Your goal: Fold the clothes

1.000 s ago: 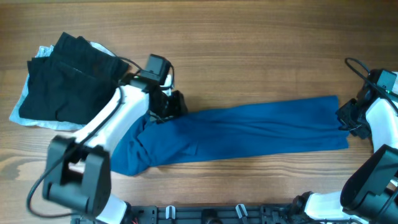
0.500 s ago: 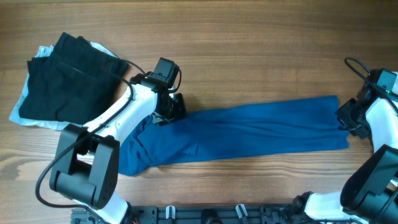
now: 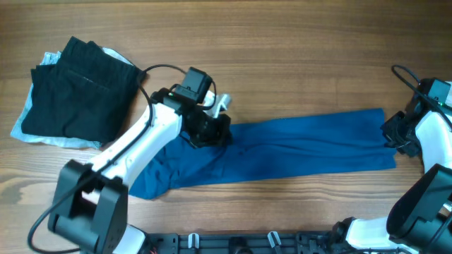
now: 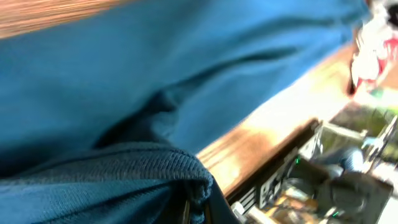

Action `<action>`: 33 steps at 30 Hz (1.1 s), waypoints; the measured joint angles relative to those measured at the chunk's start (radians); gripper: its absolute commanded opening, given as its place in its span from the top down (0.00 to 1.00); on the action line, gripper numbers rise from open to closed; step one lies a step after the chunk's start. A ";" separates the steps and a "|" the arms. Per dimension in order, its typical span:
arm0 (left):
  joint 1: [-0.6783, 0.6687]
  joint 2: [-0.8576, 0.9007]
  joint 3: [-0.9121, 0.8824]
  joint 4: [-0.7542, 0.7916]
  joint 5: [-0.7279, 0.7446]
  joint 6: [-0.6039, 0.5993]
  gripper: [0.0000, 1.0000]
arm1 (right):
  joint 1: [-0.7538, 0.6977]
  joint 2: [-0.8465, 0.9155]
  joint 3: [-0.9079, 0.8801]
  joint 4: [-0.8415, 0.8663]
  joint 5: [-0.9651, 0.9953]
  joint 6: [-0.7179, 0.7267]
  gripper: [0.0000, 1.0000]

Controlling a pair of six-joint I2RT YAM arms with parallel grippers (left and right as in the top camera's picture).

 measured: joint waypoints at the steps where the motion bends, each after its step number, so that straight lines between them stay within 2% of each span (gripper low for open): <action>1: -0.012 -0.009 0.000 0.000 0.003 0.022 0.96 | 0.000 0.000 0.000 0.000 0.000 0.000 0.79; 7: -0.116 -0.009 0.000 0.041 -0.021 0.069 0.95 | 0.000 0.000 0.000 0.000 0.000 0.000 0.78; 10: -0.178 -0.009 0.000 0.045 -0.114 0.048 0.84 | 0.000 0.000 0.000 0.000 0.000 0.000 0.79; 11: -0.184 -0.009 0.000 0.045 -0.149 0.035 0.66 | 0.000 0.000 0.000 0.000 0.000 0.000 0.79; 12: -0.188 -0.009 0.000 0.045 -0.179 0.025 0.54 | 0.000 0.000 0.000 0.000 0.000 0.000 0.79; 16: -0.189 -0.009 0.000 0.045 -0.269 -0.003 0.58 | 0.000 0.000 0.000 0.000 0.000 0.000 0.80; 21: -0.189 -0.009 0.000 0.025 -0.295 -0.023 0.93 | 0.000 0.000 0.000 0.000 -0.001 0.000 0.79; 22: -0.189 -0.009 0.000 -0.010 -0.306 -0.036 0.96 | 0.000 0.000 0.000 0.000 -0.003 0.000 0.79; 28: -0.189 -0.009 -0.004 -0.247 -0.548 -0.284 0.96 | 0.000 0.000 0.000 0.001 -0.008 0.000 0.79; 33: -0.183 -0.009 -0.076 -0.214 -0.678 -0.440 0.95 | 0.000 0.000 0.000 0.001 -0.016 0.000 0.79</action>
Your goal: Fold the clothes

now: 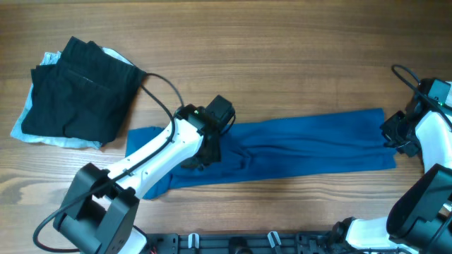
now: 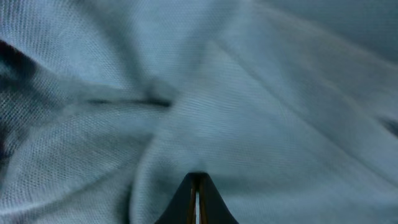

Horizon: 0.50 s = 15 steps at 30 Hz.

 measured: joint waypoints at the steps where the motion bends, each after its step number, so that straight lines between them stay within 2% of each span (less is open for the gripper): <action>1: 0.006 0.000 -0.031 0.021 -0.011 -0.020 0.95 | 0.000 0.000 0.000 0.000 0.000 0.000 0.79; 5: 0.073 0.003 -0.172 0.117 -0.027 -0.077 0.95 | 0.000 0.000 0.000 0.000 -0.006 0.000 0.79; 10: 0.142 -0.006 -0.196 0.149 0.023 -0.077 0.94 | 0.000 0.000 0.000 -0.001 -0.013 0.000 0.78; 15: 0.185 -0.014 -0.197 0.206 0.029 -0.070 0.93 | 0.000 0.000 0.000 -0.008 -0.028 -0.040 0.59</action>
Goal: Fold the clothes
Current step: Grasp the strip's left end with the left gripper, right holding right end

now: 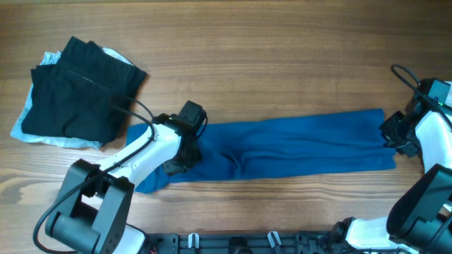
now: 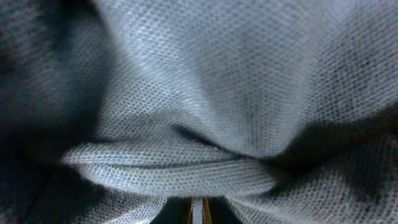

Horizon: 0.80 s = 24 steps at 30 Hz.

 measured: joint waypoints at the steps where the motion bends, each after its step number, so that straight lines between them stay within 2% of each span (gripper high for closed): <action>1: 0.008 -0.002 0.000 0.029 0.000 0.003 0.93 | 0.000 0.000 0.000 0.000 -0.006 -0.013 0.57; 4: 0.021 -0.003 -0.004 0.205 -0.016 0.060 0.90 | 0.000 0.000 -0.001 0.000 -0.025 -0.050 0.50; 6: 0.035 0.001 -0.004 0.259 -0.027 0.105 0.89 | 0.000 0.000 -0.001 -0.001 -0.028 -0.068 0.44; 9: 0.123 0.006 -0.004 0.258 -0.023 0.133 0.79 | 0.000 0.000 -0.002 0.000 -0.029 -0.087 0.35; 12: 0.261 0.006 0.000 0.256 0.059 0.221 0.68 | 0.000 0.000 -0.004 0.001 -0.032 -0.102 0.29; 16: 0.288 0.006 0.007 0.223 0.128 0.319 0.66 | 0.000 0.000 -0.008 -0.003 -0.034 -0.106 0.24; 19: 0.288 -0.007 0.007 0.206 0.148 0.346 0.64 | 0.000 0.000 -0.053 0.018 -0.035 -0.111 0.23; 24: 0.288 -0.159 0.007 0.174 0.180 0.356 0.62 | 0.000 0.002 -0.164 0.106 -0.035 -0.111 0.23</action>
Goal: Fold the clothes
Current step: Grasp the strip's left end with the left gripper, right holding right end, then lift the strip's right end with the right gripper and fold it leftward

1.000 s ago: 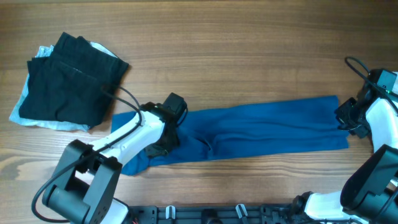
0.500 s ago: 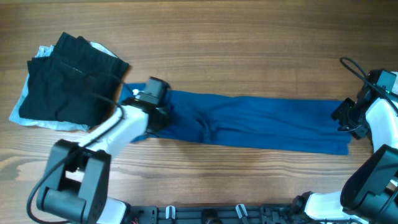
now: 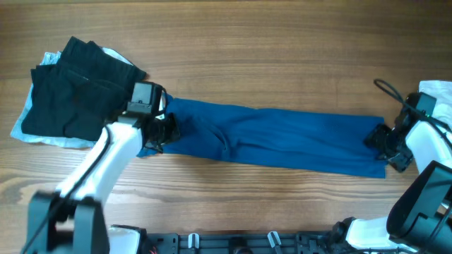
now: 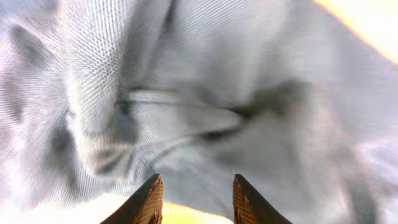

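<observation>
A long blue garment point(image 3: 282, 141) lies stretched across the table, running from left to right and sloping slightly down. My left gripper point(image 3: 161, 131) is at its left end. In the left wrist view this gripper point(image 4: 196, 190) is open, with washed-out wrinkled fabric point(image 4: 186, 112) just beyond the fingertips and nothing between them. My right gripper point(image 3: 381, 144) sits on the garment's right end, apparently shut on its edge. A folded black garment point(image 3: 78, 88) lies at the far left.
The black garment rests on a pale blue-white cloth point(image 3: 28, 130) near the table's left side. A black cable point(image 3: 388, 88) loops above the right arm. Bare wooden tabletop point(image 3: 282, 56) lies behind the blue garment.
My left gripper has moved up and left to the garment's left end and is now open instead of shut. The blue garment lies straighter and flatter. The right gripper has shifted slightly left and down with its end.
My left gripper was first shut on a raised fold near the garment's middle-left, with the left part bunched. It then stood lower on the cloth, then further left, still shut. Now the garment is spread long and the left gripper is open; the right stayed at the right end.
</observation>
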Action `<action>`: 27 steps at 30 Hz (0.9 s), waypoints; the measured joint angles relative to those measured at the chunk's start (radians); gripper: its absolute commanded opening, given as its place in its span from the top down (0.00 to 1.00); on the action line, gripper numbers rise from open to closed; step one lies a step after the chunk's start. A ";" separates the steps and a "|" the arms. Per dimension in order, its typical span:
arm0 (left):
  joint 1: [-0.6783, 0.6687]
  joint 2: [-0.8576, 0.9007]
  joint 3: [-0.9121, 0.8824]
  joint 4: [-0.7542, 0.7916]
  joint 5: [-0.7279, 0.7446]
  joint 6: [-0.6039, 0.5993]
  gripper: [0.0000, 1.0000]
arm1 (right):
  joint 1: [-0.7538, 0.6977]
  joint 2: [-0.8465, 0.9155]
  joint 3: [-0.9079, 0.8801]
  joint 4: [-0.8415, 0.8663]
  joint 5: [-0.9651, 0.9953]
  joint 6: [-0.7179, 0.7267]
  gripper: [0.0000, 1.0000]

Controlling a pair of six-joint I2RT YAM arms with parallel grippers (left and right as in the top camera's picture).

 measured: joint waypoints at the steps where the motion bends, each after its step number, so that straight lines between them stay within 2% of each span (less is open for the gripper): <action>1: 0.000 -0.048 0.000 -0.016 0.003 0.000 0.62 | 0.000 0.000 -0.016 0.029 0.000 -0.004 0.24; 4: 0.000 -0.143 0.000 -0.048 0.011 0.000 0.62 | 0.000 0.000 -0.056 0.108 -0.034 -0.037 0.25; 7: 0.000 -0.151 0.000 -0.069 0.011 0.000 0.62 | -0.008 -0.004 -0.078 0.158 -0.082 -0.066 0.33; 10: 0.000 -0.151 0.000 -0.072 0.011 0.000 0.62 | -0.013 -0.008 -0.091 0.187 -0.132 -0.093 0.68; 11: 0.000 -0.151 0.000 -0.074 0.011 0.000 0.62 | -0.011 -0.008 -0.092 0.192 -0.148 -0.103 0.75; 14: 0.000 -0.151 0.000 -0.086 0.012 0.000 0.62 | -0.010 -0.008 -0.095 0.196 -0.192 -0.121 0.77; 17: 0.000 -0.151 0.000 -0.101 0.015 0.000 0.63 | -0.010 -0.008 -0.096 0.198 -0.205 -0.119 0.96; 21: 0.000 -0.151 0.000 -0.115 0.018 0.000 0.63 | -0.010 -0.009 -0.089 0.182 -0.208 -0.118 0.96; 24: 0.000 -0.151 0.000 -0.125 0.019 0.000 0.63 | -0.011 -0.005 -0.037 0.045 -0.157 -0.093 0.96; 27: 0.000 -0.151 0.000 -0.126 0.018 0.000 0.63 | -0.013 -0.005 0.103 -0.074 -0.109 -0.061 0.96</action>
